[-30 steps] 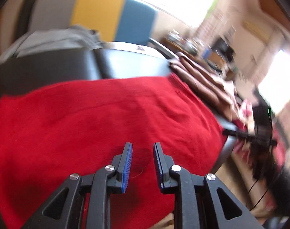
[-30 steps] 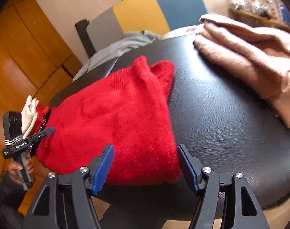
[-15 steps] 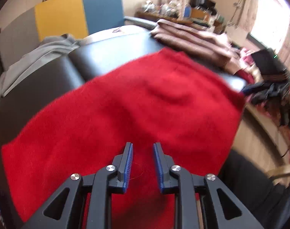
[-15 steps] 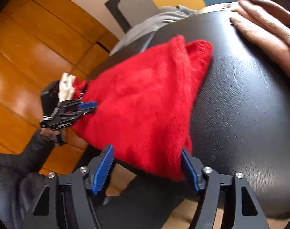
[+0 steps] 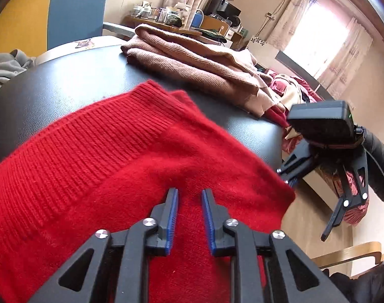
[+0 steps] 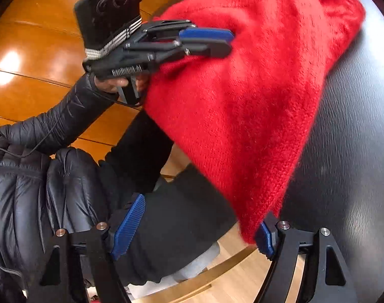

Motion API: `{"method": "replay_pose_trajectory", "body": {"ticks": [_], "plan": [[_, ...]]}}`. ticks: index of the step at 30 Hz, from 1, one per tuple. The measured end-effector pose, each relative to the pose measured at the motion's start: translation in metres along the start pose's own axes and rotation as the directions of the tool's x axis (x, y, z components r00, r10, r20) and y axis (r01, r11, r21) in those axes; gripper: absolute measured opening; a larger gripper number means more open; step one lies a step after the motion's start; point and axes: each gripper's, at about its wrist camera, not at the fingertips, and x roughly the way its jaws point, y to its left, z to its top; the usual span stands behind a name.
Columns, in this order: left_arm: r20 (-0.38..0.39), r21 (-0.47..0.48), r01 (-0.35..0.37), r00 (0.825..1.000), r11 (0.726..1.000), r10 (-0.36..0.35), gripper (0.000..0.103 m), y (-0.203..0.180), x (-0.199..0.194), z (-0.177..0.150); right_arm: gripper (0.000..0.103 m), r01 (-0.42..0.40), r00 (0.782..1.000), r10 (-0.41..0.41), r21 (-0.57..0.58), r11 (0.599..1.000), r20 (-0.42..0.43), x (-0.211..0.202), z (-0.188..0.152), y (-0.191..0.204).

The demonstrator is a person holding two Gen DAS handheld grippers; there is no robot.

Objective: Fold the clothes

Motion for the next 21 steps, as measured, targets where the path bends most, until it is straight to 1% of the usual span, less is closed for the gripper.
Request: {"method": "replay_pose_trajectory", "body": {"ticks": [2, 3, 4, 5, 6, 7, 8, 9, 10, 11, 12, 13, 16, 19, 20, 21], "plan": [[0.004, 0.030, -0.016, 1.000, 0.999, 0.016, 0.017, -0.005, 0.002, 0.000, 0.079, -0.001, 1.000, 0.001, 0.023, 1.000, 0.004, 0.003, -0.011, -0.002], [0.007, 0.039, -0.023, 1.000, 0.999, 0.022, 0.017, -0.006, 0.003, 0.000, 0.078, 0.017, 0.999, -0.018, 0.036, 0.999, 0.038, -0.003, -0.013, -0.002], [0.013, 0.022, -0.026, 1.000, 0.999, 0.026, 0.017, -0.006, 0.001, 0.000, 0.077, 0.034, 0.997, -0.038, 0.050, 0.998, 0.072, -0.008, -0.016, -0.003], [0.019, 0.005, -0.029, 0.999, 1.000, 0.029, 0.017, -0.006, 0.000, 0.000, 0.071, 0.051, 0.993, -0.058, 0.064, 0.997, 0.105, -0.014, -0.019, -0.003], [0.025, -0.011, -0.033, 0.999, 0.999, 0.033, 0.018, -0.007, -0.002, 0.000, 0.066, 0.070, 0.987, -0.081, 0.078, 0.994, 0.140, -0.020, -0.022, -0.002], [0.032, -0.017, -0.041, 0.999, 0.999, 0.042, 0.019, -0.008, -0.010, -0.002, 0.066, 0.107, 0.976, -0.122, 0.090, 0.990, 0.182, -0.029, -0.023, 0.002], [0.039, -0.024, -0.050, 0.998, 0.998, 0.051, 0.022, -0.008, -0.018, -0.004, 0.066, 0.160, 0.956, -0.179, 0.101, 0.982, 0.232, -0.041, -0.025, 0.009], [0.051, -0.033, -0.059, 0.997, 0.998, 0.060, 0.023, -0.008, -0.024, -0.007, 0.066, 0.204, 0.936, -0.226, 0.107, 0.973, 0.269, -0.051, -0.026, 0.016], [0.064, -0.045, -0.067, 0.995, 0.997, 0.070, 0.023, -0.008, -0.030, -0.009, 0.067, 0.248, 0.912, -0.271, 0.114, 0.962, 0.307, -0.061, -0.026, 0.023], [0.079, -0.070, -0.077, 0.993, 0.995, 0.083, 0.024, -0.005, -0.038, -0.013, 0.068, 0.288, 0.883, -0.311, 0.118, 0.951, 0.351, -0.070, -0.025, 0.030], [0.093, -0.093, -0.086, 0.991, 0.992, 0.095, 0.024, -0.001, -0.045, -0.017, 0.068, 0.328, 0.849, -0.350, 0.123, 0.937, 0.396, -0.079, -0.023, 0.037], [0.104, -0.111, -0.093, 0.989, 0.989, 0.105, 0.024, 0.002, -0.051, -0.021, 0.068, 0.374, 0.806, -0.390, 0.127, 0.919, 0.446, -0.086, -0.017, 0.042], [0.142, -0.185, -0.131, 0.977, 0.974, 0.159, 0.028, 0.015, -0.070, -0.032, 0.067, 0.492, 0.693, -0.487, 0.146, 0.858, 0.532, -0.094, 0.007, 0.044], [0.156, -0.214, -0.182, 0.963, 0.960, 0.217, 0.029, 0.023, -0.083, -0.041, 0.061, 0.579, 0.618, -0.558, 0.159, 0.800, 0.554, -0.083, 0.037, 0.038], [0.159, -0.228, -0.194, 0.959, 0.954, 0.233, 0.029, 0.026, -0.087, -0.043, 0.058, 0.596, 0.607, -0.574, 0.162, 0.786, 0.550, -0.078, 0.047, 0.036], [0.163, -0.244, -0.195, 0.957, 0.950, 0.239, 0.029, 0.031, -0.091, -0.047, 0.058, 0.613, 0.596, -0.589, 0.165, 0.773, 0.545, -0.072, 0.057, 0.033]]}}
